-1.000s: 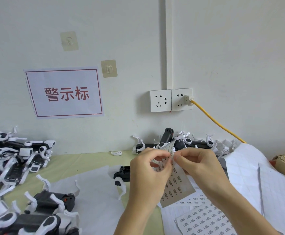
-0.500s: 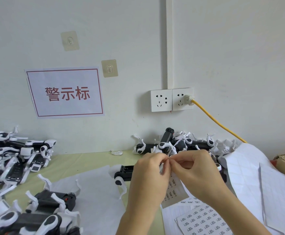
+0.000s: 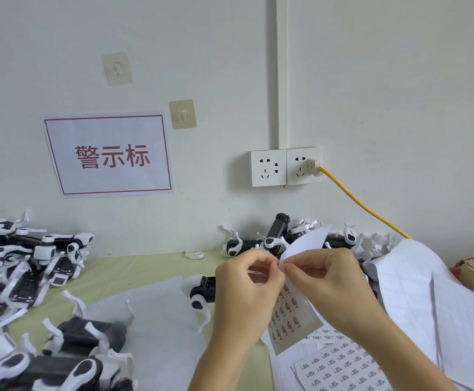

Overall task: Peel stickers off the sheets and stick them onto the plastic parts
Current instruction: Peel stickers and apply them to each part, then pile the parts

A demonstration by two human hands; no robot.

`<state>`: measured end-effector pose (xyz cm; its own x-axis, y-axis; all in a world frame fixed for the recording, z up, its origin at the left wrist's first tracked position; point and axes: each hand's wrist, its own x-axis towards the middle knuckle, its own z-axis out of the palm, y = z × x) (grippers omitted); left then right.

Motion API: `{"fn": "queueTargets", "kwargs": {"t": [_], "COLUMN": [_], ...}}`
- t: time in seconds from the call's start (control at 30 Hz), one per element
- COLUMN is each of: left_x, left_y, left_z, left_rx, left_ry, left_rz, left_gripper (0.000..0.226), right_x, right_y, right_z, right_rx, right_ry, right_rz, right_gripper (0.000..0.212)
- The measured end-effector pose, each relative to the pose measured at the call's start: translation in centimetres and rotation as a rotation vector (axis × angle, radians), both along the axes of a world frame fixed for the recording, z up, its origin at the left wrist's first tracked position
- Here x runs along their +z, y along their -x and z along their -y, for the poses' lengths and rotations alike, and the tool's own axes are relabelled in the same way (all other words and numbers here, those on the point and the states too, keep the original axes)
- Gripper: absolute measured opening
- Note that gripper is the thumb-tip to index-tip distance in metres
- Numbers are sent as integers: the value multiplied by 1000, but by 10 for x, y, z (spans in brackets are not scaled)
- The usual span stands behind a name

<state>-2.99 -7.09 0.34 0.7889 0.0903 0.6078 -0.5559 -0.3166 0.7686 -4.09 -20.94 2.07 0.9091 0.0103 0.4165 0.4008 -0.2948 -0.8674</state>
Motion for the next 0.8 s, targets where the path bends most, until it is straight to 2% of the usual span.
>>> {"fn": "queueTargets", "kwargs": {"t": [0.37, 0.57, 0.67, 0.8], "left_x": [2, 2, 3, 4], "left_y": [-1, -3, -4, -5], "left_z": [-1, -2, -5, -5], "left_rx": [-34, 34, 40, 43], "left_ry": [53, 283, 434, 503], "left_rz": [-111, -268, -317, -331], "left_gripper": [25, 20, 18, 19], "right_x": [2, 1, 1, -3], "right_y": [-1, -4, -7, -10], "right_z": [4, 8, 16, 28], "right_rx": [-26, -221, -339, -498], "right_ry": [60, 134, 190, 330], "right_rz": [-34, -63, -149, -257], "right_gripper": [16, 20, 22, 25]}}
